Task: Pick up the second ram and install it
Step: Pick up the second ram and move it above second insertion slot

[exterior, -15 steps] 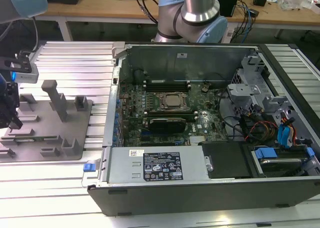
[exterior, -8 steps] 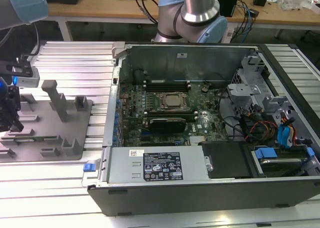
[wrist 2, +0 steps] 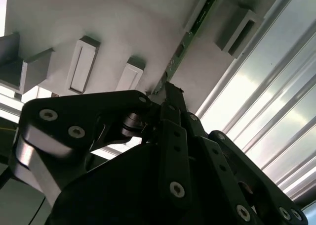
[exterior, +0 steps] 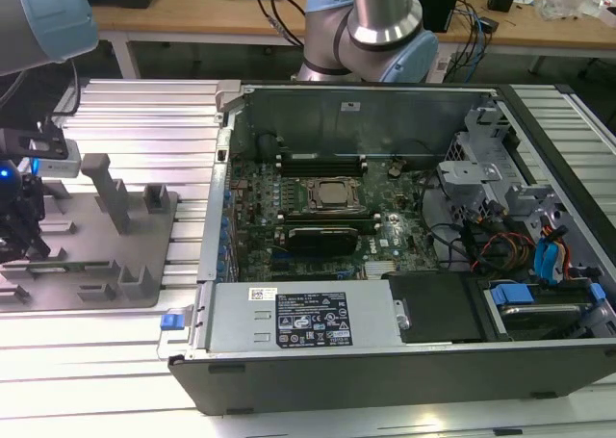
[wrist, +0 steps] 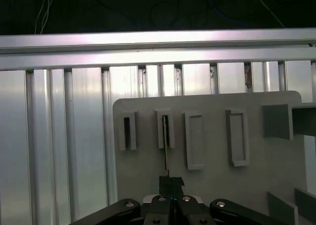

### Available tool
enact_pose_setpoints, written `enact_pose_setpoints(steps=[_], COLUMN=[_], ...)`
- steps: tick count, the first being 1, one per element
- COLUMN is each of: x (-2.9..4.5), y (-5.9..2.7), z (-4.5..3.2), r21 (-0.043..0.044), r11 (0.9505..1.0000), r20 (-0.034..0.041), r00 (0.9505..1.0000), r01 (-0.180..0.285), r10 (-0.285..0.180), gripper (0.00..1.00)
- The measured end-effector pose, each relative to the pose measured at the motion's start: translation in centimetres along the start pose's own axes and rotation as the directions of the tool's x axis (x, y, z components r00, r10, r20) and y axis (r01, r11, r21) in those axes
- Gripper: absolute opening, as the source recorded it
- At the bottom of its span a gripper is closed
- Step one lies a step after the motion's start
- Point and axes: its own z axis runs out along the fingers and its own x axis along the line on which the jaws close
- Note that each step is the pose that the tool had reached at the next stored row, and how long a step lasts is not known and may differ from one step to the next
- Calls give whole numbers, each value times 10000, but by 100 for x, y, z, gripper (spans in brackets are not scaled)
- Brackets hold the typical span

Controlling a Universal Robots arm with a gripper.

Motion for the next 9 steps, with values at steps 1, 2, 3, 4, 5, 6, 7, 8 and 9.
enact_pose_setpoints(steps=[1, 2, 3, 4, 5, 6, 7, 8, 9], x=[0, -1, -1, 0, 0, 1, 1, 1, 1], y=[6, 6, 6, 6, 8, 10, 10, 10, 10], z=[12, 18, 22, 29, 42, 48, 50, 50, 51], r21=[-1, 0, -1, -3, -3, -6, -6, -7, -6], r11=[10000, 10000, 10000, 10000, 9999, 9999, 9999, 9998, 9998], r20=[-1, 0, -1, -17, -23, -25, -26, -27, -26], r00=[10000, 10000, 10000, 10000, 9999, 9999, 9999, 9998, 9998], r01=[11, 26, 47, 91, 109, 133, 163, 173, 176], r10=[-11, -26, -47, -91, -109, -133, -163, -173, -176], gripper=[8, 8, 8, 8, 8, 8, 8, 8, 8])
